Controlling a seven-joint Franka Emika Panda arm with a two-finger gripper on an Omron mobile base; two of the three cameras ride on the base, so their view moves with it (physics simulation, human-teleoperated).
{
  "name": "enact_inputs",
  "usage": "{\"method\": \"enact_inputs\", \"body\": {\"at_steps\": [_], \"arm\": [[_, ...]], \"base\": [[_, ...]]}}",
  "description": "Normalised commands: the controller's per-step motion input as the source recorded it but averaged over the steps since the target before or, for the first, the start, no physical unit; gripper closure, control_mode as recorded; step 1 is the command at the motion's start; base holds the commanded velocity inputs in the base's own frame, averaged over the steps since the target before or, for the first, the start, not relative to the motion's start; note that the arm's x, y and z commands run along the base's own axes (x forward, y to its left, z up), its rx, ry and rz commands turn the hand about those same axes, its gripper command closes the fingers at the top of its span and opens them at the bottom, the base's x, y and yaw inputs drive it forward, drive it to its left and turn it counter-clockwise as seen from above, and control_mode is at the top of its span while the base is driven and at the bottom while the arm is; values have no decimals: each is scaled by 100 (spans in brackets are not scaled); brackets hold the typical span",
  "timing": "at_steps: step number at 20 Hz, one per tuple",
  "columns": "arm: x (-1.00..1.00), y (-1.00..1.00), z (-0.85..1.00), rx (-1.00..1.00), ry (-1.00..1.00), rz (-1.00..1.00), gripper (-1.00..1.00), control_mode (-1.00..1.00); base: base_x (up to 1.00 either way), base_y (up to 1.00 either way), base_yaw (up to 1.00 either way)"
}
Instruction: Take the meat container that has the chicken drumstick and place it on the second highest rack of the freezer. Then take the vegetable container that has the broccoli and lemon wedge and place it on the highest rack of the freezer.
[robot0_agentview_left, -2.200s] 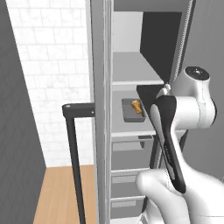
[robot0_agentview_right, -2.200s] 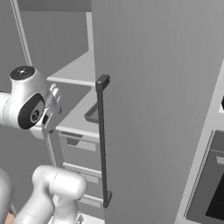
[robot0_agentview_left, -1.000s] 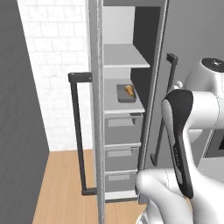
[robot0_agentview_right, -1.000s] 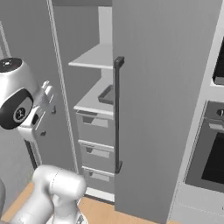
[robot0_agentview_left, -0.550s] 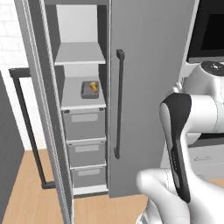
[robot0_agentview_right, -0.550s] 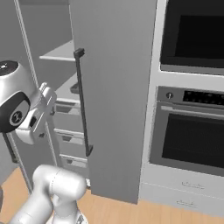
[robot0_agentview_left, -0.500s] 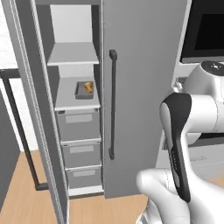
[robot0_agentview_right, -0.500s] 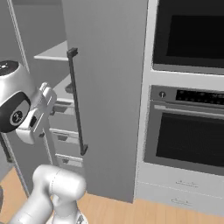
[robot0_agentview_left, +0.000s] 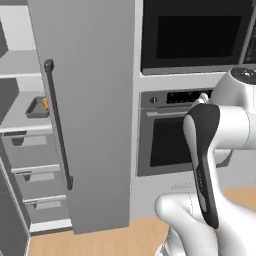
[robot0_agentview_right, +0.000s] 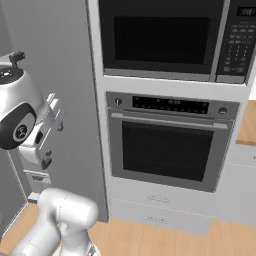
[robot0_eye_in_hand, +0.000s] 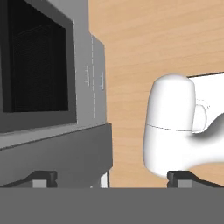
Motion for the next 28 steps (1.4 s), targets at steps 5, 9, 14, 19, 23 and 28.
{"method": "enact_inputs", "body": {"at_steps": [5,9,14,19,23,28], "arm": [[0,0,0,0,0,0,-100,100],[0,0,0,0,0,0,-100,100],[0,0,0,0,0,0,-100,100],[0,0,0,0,0,0,-100,100],[0,0,0,0,0,0,-100,100],[0,0,0,0,0,0,-100,100]], "base": [[25,-100,0],[32,-100,0],[44,-100,0],[45,-99,0],[45,-98,0],[36,-83,0]]}}
